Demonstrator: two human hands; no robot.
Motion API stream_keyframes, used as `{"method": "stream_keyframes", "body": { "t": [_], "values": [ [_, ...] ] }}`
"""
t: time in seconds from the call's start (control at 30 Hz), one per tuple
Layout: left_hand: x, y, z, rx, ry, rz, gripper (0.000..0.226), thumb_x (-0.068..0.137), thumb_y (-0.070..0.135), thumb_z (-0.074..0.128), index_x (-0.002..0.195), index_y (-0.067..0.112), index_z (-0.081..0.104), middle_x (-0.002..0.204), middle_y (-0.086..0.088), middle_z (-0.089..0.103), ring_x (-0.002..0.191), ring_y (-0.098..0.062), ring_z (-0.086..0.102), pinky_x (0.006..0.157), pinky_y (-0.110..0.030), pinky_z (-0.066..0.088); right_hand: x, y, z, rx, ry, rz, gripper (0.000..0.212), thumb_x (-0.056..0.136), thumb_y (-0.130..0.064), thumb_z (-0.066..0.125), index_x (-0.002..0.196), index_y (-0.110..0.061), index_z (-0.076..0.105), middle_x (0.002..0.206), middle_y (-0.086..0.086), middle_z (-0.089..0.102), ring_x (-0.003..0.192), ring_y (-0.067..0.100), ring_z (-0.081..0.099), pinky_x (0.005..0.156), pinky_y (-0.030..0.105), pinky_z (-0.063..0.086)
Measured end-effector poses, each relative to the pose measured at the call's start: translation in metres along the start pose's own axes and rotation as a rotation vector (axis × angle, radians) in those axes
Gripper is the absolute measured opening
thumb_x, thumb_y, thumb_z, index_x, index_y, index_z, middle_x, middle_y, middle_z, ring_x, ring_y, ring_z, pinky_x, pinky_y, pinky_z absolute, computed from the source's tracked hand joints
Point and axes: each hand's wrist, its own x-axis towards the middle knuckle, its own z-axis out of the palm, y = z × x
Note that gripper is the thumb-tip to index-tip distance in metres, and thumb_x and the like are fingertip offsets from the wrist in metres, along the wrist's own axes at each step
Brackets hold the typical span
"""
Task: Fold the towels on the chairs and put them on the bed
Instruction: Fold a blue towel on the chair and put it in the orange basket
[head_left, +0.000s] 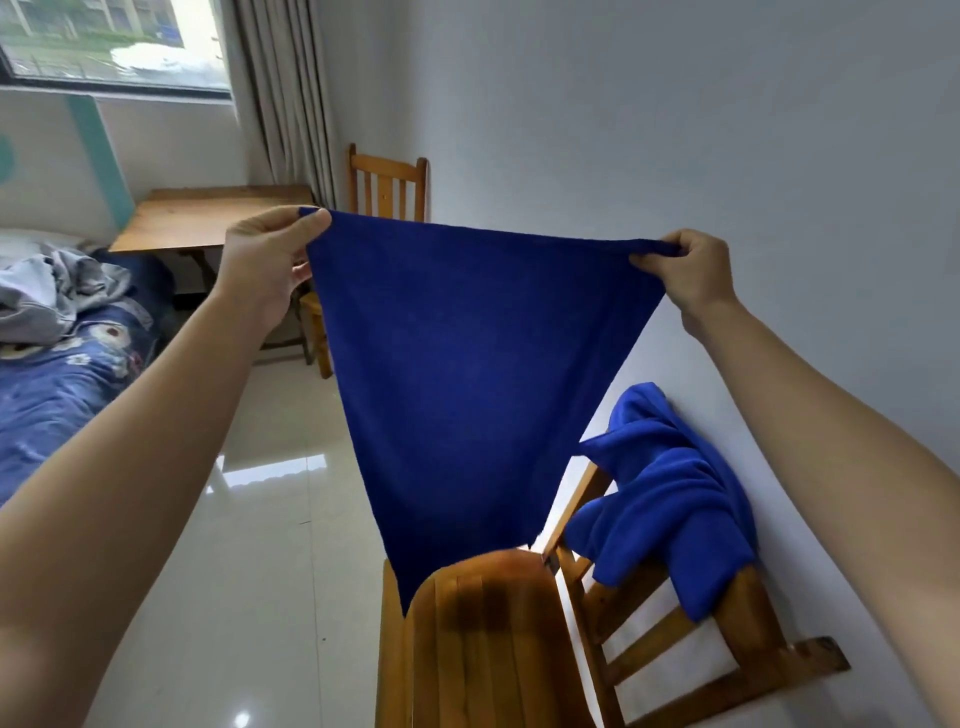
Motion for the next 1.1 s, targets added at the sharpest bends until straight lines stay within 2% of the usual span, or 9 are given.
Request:
{"method": "stream_keyframes", "body": {
  "t": [0.07,0.3,0.47,0.6,0.7,0.8,0.9,1.0,1.1],
  "values": [
    [-0.004,-0.004,-0.002,-0.005,-0.017,-0.017,0.009,0.087,0.014,0.062,0.079,0.019,0.061,0.070,0.010,0.068,0.082,-0.010,0.064,0.083,-0.030,0.052,-0.009,0.003,-0.002,0.047,-0.003,0.034,0.026,0.079,-0.001,0.068,0.066,-0.018,0.052,0.070,-0.003,0.055,0.061,0.007,0.052,0.050,0.011,0.043],
    [-0.044,-0.023,-0.025,0.026,-0.139,-0.095,0.019,0.088,0.015,0.059,0.074,0.024,0.069,0.074,0.008,0.070,0.080,-0.010,0.066,0.077,-0.027,0.055,-0.047,0.030,-0.013,0.096,-0.096,0.183,0.028,0.079,0.002,0.067,0.069,-0.018,0.050,0.072,-0.001,0.053,0.065,0.012,0.052,0.064,0.027,0.045],
    [-0.098,-0.038,-0.036,0.044,-0.102,-0.153,0.031,0.088,0.010,0.058,0.063,0.021,0.074,0.066,0.005,0.071,0.062,-0.006,0.066,0.060,-0.019,0.054,-0.084,0.050,-0.026,0.110,-0.221,0.241,0.027,0.080,0.004,0.065,0.069,-0.016,0.051,0.074,0.003,0.054,0.066,0.015,0.055,0.055,0.020,0.050],
    [-0.160,-0.057,-0.052,0.083,-0.031,-0.254,0.033,0.088,0.011,0.058,0.061,0.023,0.074,0.065,0.006,0.070,0.062,-0.007,0.064,0.057,-0.019,0.054,-0.123,0.071,-0.041,0.100,-0.375,0.308,0.022,0.080,0.004,0.065,0.073,-0.014,0.055,0.074,0.007,0.056,0.069,0.020,0.055,0.066,0.030,0.049],
    [-0.212,-0.073,-0.062,0.075,-0.002,-0.314,0.035,0.089,0.007,0.056,0.062,0.021,0.074,0.063,0.005,0.069,0.059,-0.007,0.064,0.055,-0.018,0.053,-0.161,0.089,-0.053,0.031,-0.472,0.313,0.019,0.082,0.000,0.064,0.075,-0.015,0.056,0.073,0.005,0.055,0.069,0.017,0.052,0.063,0.027,0.040],
    [-0.266,-0.090,-0.065,0.063,0.036,-0.382,0.037,0.090,0.006,0.054,0.062,0.019,0.074,0.061,0.005,0.068,0.056,-0.006,0.062,0.053,-0.015,0.052,-0.203,0.111,-0.067,-0.013,-0.543,0.317,0.011,0.083,-0.006,0.065,0.079,-0.015,0.061,0.082,0.004,0.061,0.078,0.016,0.056,0.067,0.024,0.045],
    [-0.316,-0.110,-0.067,0.087,0.075,-0.468,0.030,0.091,0.005,0.052,0.070,0.013,0.073,0.064,0.003,0.069,0.059,-0.007,0.063,0.054,-0.015,0.052,-0.248,0.136,-0.080,-0.013,-0.576,0.408,0.006,0.083,-0.007,0.066,0.084,-0.011,0.061,0.087,0.006,0.063,0.082,0.019,0.058,0.070,0.024,0.049],
    [-0.360,-0.134,-0.069,0.125,0.124,-0.556,0.011,0.090,0.006,0.054,0.091,0.005,0.065,0.080,-0.006,0.069,0.076,-0.016,0.063,0.058,-0.019,0.055,-0.286,0.158,-0.090,-0.028,-0.606,0.479,0.007,0.083,-0.005,0.065,0.082,-0.010,0.061,0.082,0.007,0.063,0.077,0.018,0.060,0.059,0.017,0.050],
    [-0.394,-0.155,-0.072,0.112,0.173,-0.638,0.010,0.089,0.009,0.056,0.093,0.004,0.064,0.087,-0.011,0.067,0.083,-0.022,0.061,0.066,-0.026,0.054,-0.315,0.179,-0.096,-0.051,-0.624,0.538,0.008,0.082,-0.005,0.065,0.082,-0.011,0.061,0.086,0.009,0.064,0.084,0.022,0.061,0.065,0.024,0.049]
  ]
}}
